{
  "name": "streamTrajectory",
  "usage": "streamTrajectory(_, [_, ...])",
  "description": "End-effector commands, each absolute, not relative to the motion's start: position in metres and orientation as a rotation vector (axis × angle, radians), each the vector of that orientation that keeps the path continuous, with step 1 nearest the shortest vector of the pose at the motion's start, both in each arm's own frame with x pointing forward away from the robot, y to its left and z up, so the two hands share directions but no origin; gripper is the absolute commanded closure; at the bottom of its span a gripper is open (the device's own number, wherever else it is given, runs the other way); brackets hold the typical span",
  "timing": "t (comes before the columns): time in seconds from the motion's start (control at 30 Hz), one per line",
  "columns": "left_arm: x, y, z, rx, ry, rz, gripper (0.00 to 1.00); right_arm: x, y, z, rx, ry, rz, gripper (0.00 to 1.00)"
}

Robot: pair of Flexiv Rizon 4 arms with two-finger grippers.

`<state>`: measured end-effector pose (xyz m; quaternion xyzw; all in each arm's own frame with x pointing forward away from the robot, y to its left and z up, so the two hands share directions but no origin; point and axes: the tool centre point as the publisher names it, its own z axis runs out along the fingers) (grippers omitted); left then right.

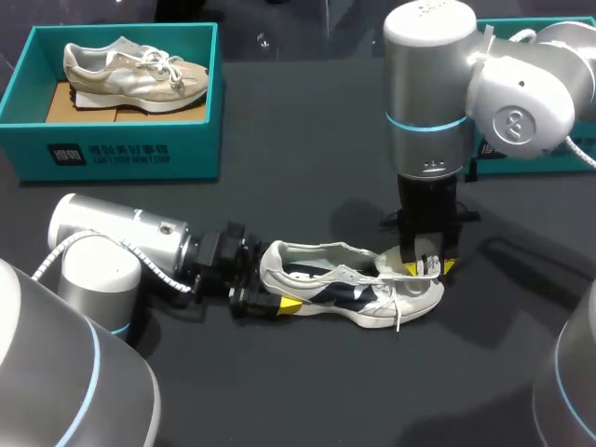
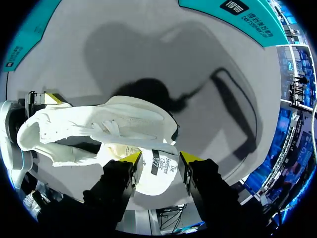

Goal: Take the shoe out of the shoebox, open the shoe tongue, remove and reinsert the insole, then place the shoe into the shoebox

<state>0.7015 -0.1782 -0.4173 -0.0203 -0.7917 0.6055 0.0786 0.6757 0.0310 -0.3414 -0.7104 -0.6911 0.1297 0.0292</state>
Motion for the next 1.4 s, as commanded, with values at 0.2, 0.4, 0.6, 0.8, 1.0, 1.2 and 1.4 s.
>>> streamTrajectory(0.2, [0.701, -0.179, -0.419, -0.061, -2.371, 1.81, 1.0, 0.678, 0.028, -0.344, -2.201, -2.108, 0.487, 0.5])
streamTrajectory(0.4, [0.701, -0.179, -0.419, -0.061, -2.371, 1.81, 1.0, 0.676, 0.03, -0.324, -2.218, -2.147, 0.537, 0.4])
streamTrajectory(0.6, [0.701, -0.179, -0.419, -0.061, -2.371, 1.81, 1.0, 0.675, 0.032, -0.283, -2.233, -2.249, 0.572, 0.38])
streamTrajectory(0.8, [0.701, -0.179, -0.419, -0.061, -2.371, 1.81, 1.0, 0.675, 0.045, -0.236, -2.177, -2.416, 0.617, 0.38])
streamTrajectory(1.0, [0.701, -0.179, -0.419, -0.061, -2.371, 1.81, 1.0, 0.683, 0.069, -0.2, -1.997, -2.617, 0.698, 0.49])
streamTrajectory(1.2, [0.701, -0.179, -0.419, -0.061, -2.371, 1.81, 1.0, 0.689, 0.093, -0.174, -1.734, -2.846, 0.707, 0.96])
streamTrajectory(1.4, [0.701, -0.179, -0.419, -0.061, -2.371, 1.81, 1.0, 0.691, 0.117, -0.161, -1.39, -3.09, 0.64, 1.0])
